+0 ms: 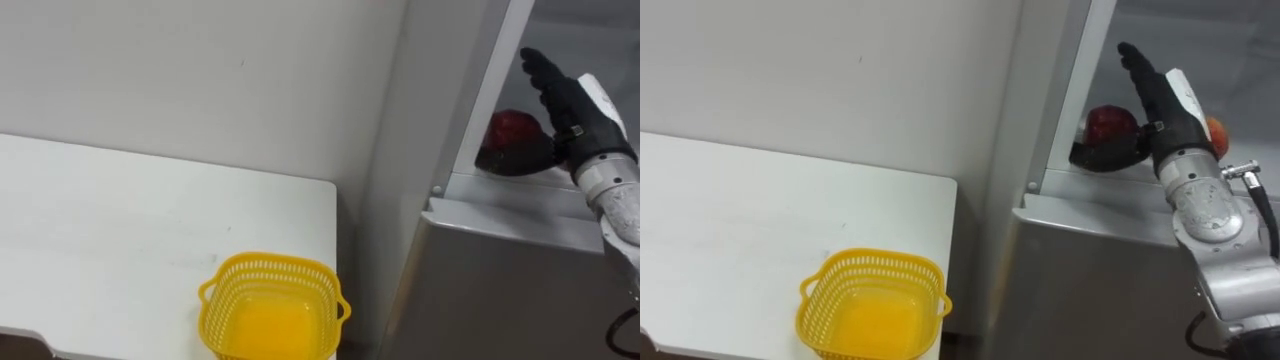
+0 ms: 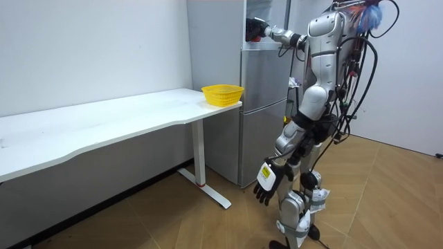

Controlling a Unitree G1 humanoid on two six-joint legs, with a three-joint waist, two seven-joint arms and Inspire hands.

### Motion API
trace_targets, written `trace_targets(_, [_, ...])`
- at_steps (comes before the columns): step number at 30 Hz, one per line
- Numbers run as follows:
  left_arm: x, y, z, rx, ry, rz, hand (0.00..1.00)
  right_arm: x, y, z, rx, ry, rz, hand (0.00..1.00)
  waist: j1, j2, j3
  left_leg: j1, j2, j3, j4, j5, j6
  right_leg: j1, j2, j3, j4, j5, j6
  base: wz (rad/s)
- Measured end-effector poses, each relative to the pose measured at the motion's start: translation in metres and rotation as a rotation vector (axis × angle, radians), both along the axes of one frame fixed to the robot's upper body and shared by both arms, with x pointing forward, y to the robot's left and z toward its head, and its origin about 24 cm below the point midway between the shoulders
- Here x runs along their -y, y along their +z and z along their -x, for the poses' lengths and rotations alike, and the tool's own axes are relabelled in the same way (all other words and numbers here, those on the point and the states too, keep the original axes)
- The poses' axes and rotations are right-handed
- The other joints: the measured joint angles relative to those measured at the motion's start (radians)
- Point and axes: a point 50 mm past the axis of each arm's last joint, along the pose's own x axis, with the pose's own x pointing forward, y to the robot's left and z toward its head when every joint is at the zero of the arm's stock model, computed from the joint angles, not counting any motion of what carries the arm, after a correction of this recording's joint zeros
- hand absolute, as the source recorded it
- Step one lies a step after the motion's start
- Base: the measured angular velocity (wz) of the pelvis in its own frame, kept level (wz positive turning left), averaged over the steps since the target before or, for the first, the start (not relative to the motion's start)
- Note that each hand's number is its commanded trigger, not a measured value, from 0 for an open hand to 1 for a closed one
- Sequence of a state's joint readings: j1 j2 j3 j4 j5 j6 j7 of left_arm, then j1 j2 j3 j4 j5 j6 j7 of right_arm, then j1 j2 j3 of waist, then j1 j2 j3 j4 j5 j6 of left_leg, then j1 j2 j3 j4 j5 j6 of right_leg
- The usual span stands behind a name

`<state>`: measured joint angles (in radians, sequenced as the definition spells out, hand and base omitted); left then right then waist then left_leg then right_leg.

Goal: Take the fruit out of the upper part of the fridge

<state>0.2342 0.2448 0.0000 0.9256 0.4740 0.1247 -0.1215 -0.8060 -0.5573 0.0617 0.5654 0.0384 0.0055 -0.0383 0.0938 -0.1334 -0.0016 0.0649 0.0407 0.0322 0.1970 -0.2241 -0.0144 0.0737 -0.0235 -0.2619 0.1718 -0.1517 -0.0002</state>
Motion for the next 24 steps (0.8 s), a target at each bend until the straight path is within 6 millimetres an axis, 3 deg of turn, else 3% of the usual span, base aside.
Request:
trace_targets(3, [0.000, 0.000, 0.000, -0.001, 0.000, 0.001, 0.00, 0.001, -0.002, 0.000, -0.015, 0.006, 0.002, 0.00, -0.001, -0.006, 0.0045, 0.000, 0.000, -0.001, 0.000, 0.000, 0.000, 0.000, 0.000, 0.000, 0.000, 0.000, 0.000, 0.00])
trace_targets(12, [0.000, -0.001, 0.003, -0.015, 0.011, 0.004, 0.00, 0.005, -0.010, -0.005, -0.101, 0.058, -0.017, 0.00, 0.001, -0.010, 0.0071, 0.018, 0.000, 0.001, -0.003, 0.000, 0.000, 0.014, -0.001, -0.001, 0.001, 0.000, 0.000, 0.00])
trace_targets(13, [0.000, -0.001, 0.004, -0.018, 0.012, 0.004, 0.00, 0.005, -0.010, -0.007, -0.117, 0.064, -0.021, 0.51, 0.000, -0.010, 0.0076, 0.017, 0.000, 0.002, -0.002, 0.000, 0.000, 0.013, -0.001, -0.003, 0.002, 0.000, -0.001, 0.00])
trace_targets(14, [0.000, -0.002, 0.004, -0.025, 0.014, 0.003, 0.00, 0.006, -0.011, -0.009, -0.135, 0.064, -0.026, 0.62, -0.001, -0.010, 0.0076, 0.017, 0.000, 0.002, 0.000, 0.000, 0.000, 0.015, -0.003, -0.011, 0.001, 0.000, -0.001, 0.00])
trace_targets(15, [-0.001, -0.002, 0.005, -0.028, 0.015, 0.002, 0.00, 0.006, -0.011, -0.010, -0.144, 0.064, -0.027, 0.93, -0.001, -0.011, 0.0073, 0.017, 0.000, 0.001, 0.001, 0.000, 0.000, 0.016, -0.003, -0.016, 0.002, 0.000, -0.001, 0.03])
trace_targets(16, [-0.001, -0.002, 0.006, -0.037, 0.018, -0.001, 0.00, 0.007, -0.012, -0.011, -0.161, 0.064, -0.032, 1.00, -0.001, -0.011, 0.0070, 0.017, 0.000, 0.000, 0.002, 0.000, 0.000, 0.017, -0.004, -0.017, 0.002, 0.000, -0.001, 0.00])
trace_targets(24, [-0.004, -0.003, 0.012, -0.082, 0.034, -0.019, 0.00, 0.012, -0.014, -0.016, -0.213, 0.034, -0.071, 1.00, -0.001, -0.014, 0.0068, 0.035, 0.000, -0.004, 0.000, 0.000, 0.000, 0.040, -0.004, -0.026, -0.003, 0.000, -0.001, 0.03])
